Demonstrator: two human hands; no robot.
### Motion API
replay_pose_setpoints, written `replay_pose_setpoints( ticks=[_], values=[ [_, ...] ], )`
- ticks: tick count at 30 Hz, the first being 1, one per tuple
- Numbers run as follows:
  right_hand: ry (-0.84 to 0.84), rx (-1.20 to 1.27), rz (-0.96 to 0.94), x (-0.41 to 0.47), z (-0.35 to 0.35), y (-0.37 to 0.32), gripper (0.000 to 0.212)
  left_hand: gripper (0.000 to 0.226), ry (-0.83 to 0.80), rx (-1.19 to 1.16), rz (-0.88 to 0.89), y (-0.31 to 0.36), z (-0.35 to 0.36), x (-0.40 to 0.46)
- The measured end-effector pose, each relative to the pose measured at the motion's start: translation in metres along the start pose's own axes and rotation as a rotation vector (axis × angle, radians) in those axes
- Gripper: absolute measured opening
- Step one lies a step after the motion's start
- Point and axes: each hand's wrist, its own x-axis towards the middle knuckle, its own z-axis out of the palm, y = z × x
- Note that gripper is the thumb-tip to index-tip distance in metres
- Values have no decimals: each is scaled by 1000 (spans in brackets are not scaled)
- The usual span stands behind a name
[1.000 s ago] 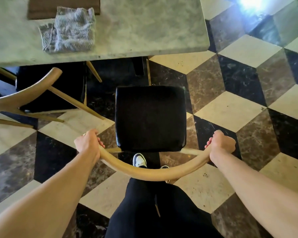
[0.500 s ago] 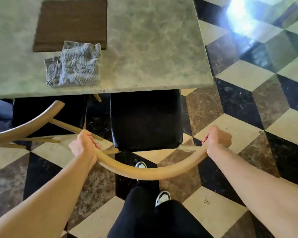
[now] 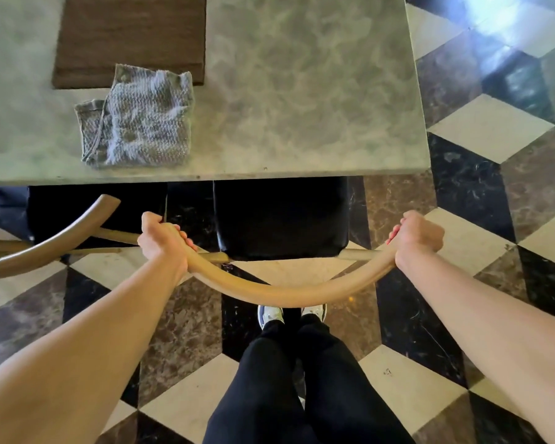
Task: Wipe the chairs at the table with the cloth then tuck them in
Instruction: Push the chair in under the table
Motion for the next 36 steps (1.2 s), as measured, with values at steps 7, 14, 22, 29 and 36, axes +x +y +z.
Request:
replay_pose_setpoints(
  ticks=[7,14,22,29,36],
  values=[
    [-11,16,10,7,19,-19,17,22,18,-22,-28,13,20,8],
    [-3,8,-5,14,36,-27,15,21,3,-10,-16,21,34,16],
    [1,10,-9,19,50,-32,14,23,8,-5,-30,28,42,25],
    [-12,12,2,25,49,-29,14,23,12,-19,-28,25,45,22],
    [-64,5,10,26,46,-32,12,23,-56,5,-30,27,40,15]
  ],
)
